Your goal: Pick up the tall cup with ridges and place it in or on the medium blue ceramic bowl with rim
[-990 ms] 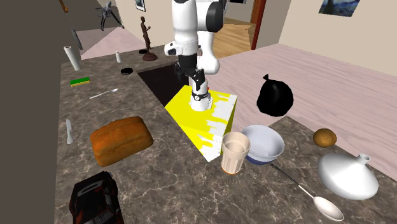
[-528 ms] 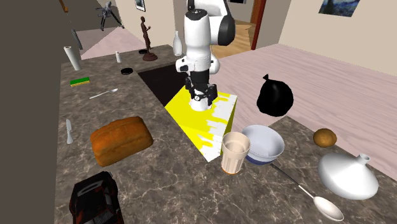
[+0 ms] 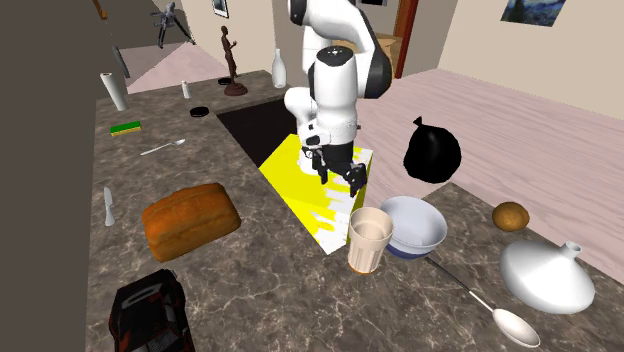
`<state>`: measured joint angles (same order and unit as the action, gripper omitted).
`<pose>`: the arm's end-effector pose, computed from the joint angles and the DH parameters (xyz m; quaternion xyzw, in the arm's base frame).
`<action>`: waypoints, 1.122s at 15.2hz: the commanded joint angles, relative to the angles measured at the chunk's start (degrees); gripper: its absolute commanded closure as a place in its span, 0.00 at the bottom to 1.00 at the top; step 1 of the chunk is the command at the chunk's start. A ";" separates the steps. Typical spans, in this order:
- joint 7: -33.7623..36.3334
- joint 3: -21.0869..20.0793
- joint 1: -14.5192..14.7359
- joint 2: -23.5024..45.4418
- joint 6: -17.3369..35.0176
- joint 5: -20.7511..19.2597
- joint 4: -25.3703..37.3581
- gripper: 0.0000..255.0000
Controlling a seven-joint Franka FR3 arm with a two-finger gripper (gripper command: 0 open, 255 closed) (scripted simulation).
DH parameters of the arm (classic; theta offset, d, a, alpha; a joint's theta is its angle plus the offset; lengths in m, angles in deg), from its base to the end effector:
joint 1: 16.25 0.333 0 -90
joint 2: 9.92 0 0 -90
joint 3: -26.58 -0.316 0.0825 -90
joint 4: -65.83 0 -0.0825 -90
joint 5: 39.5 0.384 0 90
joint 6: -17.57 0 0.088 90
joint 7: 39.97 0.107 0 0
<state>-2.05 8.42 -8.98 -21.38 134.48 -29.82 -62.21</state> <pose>0.4354 0.2222 0.4497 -0.9877 0.1497 0.0238 0.0373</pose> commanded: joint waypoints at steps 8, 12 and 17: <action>6.56 -3.27 1.62 11.27 7.17 -2.26 5.56 0.00; 7.00 -3.51 1.88 13.11 10.62 -2.81 3.90 0.00; 7.00 -3.51 1.88 13.11 10.62 -2.81 3.90 0.00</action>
<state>4.96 4.91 -7.09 -8.27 145.07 -32.64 -58.29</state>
